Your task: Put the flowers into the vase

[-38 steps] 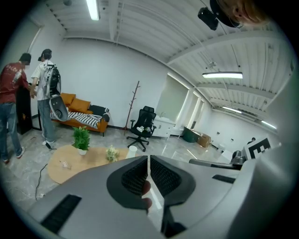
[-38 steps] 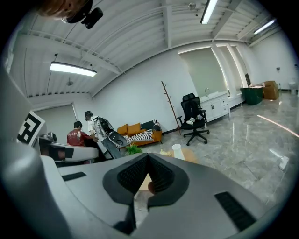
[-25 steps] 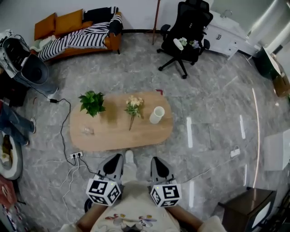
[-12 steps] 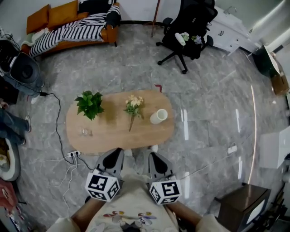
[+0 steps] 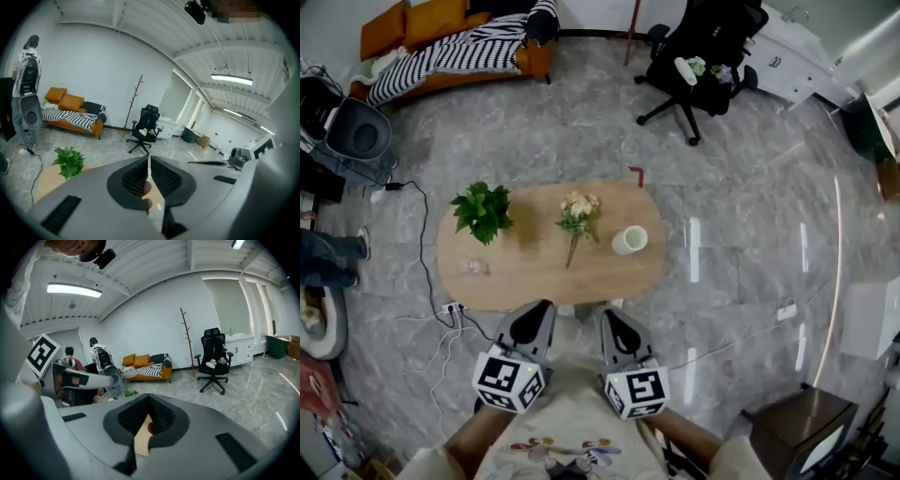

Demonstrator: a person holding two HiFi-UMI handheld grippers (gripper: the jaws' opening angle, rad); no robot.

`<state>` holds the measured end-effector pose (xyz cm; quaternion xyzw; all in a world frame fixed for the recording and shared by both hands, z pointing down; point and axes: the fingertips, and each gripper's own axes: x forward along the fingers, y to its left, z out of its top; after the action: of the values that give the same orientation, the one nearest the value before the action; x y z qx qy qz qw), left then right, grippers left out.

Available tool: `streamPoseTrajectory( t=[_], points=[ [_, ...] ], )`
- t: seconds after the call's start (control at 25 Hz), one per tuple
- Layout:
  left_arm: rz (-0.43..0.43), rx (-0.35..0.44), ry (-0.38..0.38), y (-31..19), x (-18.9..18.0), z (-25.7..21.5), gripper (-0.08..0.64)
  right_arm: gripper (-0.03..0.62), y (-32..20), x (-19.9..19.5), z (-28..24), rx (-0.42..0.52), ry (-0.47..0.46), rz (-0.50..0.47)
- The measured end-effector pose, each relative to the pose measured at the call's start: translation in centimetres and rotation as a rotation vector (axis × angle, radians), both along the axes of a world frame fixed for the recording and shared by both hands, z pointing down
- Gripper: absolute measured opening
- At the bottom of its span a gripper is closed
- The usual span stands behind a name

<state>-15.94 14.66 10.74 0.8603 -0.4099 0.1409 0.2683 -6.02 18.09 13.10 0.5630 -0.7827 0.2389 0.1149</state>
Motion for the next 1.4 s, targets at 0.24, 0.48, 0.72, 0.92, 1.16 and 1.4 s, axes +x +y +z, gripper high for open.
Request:
streamPoseTrajectory(
  t=[0.24,0.48,0.72,0.92,1.16,1.4],
  points=[
    [-0.034,-0.045,-0.04,-0.6,2.3,2.0,0.026,0.002,-0.6,1.4,1.4,-0.032,-0.031,-0.021],
    [-0.084,-0.087,-0.064,-1.7,3.4,4.6,0.026,0.002,-2.2,1.9,3.2,-0.061,-0.067,-0.037],
    [-0.068,-0.104,-0.043,-2.5,4.6,7.0,0.026,0.002,-4.1,2.1,5.4,-0.093,-0.067,-0.062],
    [-0.086,-0.111,-0.054,-3.9,4.3,9.8,0.028,0.002,-5.4,2.3,8.8,-0.122,-0.031,-0.087],
    [-0.085,-0.145,-0.069,-5.3,4.2,13.3,0.041,0.002,-7.3,1.8,12.2,-0.147,-0.03,-0.077],
    [-0.097,-0.2,-0.054,-6.3,3.8,17.4,0.066,0.002,-8.6,1.1,15.9,-0.174,-0.025,-0.078]
  ],
)
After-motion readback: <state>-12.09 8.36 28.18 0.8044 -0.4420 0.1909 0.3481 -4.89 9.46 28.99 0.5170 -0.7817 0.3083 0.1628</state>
